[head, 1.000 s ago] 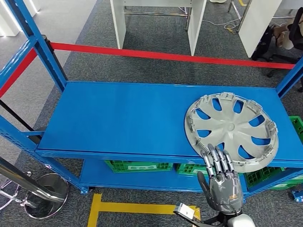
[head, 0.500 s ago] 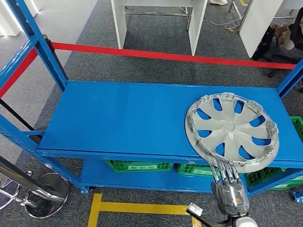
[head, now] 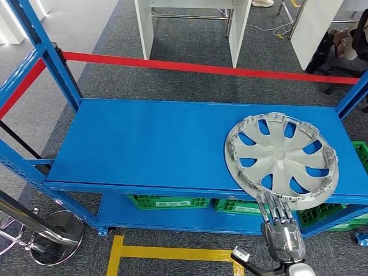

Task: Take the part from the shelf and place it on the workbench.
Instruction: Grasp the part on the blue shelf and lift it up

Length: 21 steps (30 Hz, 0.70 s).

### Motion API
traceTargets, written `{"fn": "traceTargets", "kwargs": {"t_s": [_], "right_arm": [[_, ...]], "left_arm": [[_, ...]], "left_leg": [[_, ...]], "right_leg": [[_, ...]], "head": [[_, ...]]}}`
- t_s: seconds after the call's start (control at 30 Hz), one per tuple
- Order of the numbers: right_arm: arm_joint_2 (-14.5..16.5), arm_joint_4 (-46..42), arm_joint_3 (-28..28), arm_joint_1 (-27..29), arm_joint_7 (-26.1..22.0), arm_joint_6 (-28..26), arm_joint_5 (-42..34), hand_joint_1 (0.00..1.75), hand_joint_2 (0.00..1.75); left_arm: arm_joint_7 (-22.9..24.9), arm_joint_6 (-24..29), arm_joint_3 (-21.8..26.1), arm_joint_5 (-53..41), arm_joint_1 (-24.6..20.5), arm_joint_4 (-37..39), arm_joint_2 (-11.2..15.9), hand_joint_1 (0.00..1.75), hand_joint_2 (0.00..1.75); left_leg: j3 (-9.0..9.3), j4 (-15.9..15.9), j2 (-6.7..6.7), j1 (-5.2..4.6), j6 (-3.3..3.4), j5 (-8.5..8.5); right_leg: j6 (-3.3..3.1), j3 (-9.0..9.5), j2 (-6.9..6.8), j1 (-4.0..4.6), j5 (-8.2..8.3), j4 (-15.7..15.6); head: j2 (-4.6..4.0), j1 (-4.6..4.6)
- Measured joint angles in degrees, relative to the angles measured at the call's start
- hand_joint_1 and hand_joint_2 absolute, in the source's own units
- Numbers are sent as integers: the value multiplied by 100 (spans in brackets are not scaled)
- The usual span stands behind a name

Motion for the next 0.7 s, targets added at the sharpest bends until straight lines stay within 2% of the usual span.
{"fn": "traceTargets", "kwargs": {"t_s": [0.1,0.23,0.47,0.57,0.63,0.67,0.7], "right_arm": [[1,-88,-87,-4,49,-2,146,0,175],[-40,-443,-114,-41,339,-17,227,0,175],[-99,-743,-101,-65,453,-22,236,0,175],[-218,-986,-64,-101,616,-23,238,0,175],[-325,-1343,-104,-124,420,-24,237,0,175],[-338,-1567,-195,-103,98,-25,237,0,175],[-276,-1812,-367,-44,-419,-26,237,0,175]], "left_arm": [[-9,15,-60,42,0,0,-2,0,0],[-30,39,-110,99,-3,0,-2,0,0],[-34,48,-193,111,-4,0,-2,0,0],[-65,62,-198,148,-4,0,-2,0,0],[-106,80,-200,190,-4,0,-4,0,0],[-125,87,-202,210,-3,0,-7,0,0],[-144,91,-204,229,-2,1,-11,0,0]], "left_leg": [[-1,0,0,0,1,1],[1,0,0,0,1,1],[0,0,0,0,2,2],[-2,0,0,-2,2,2],[0,1,0,-3,2,3],[0,1,-1,-3,2,3],[1,1,-5,-2,2,4]], "right_leg": [[0,1,0,0,0,0],[0,0,0,0,0,0],[0,1,-1,0,0,0],[1,1,-1,-1,1,1],[2,0,0,-2,2,1],[2,0,-2,-2,3,1],[2,0,-7,-2,2,1]], "head": [[0,1],[0,0],[0,1],[0,1],[0,1],[0,1],[0,2]]}}
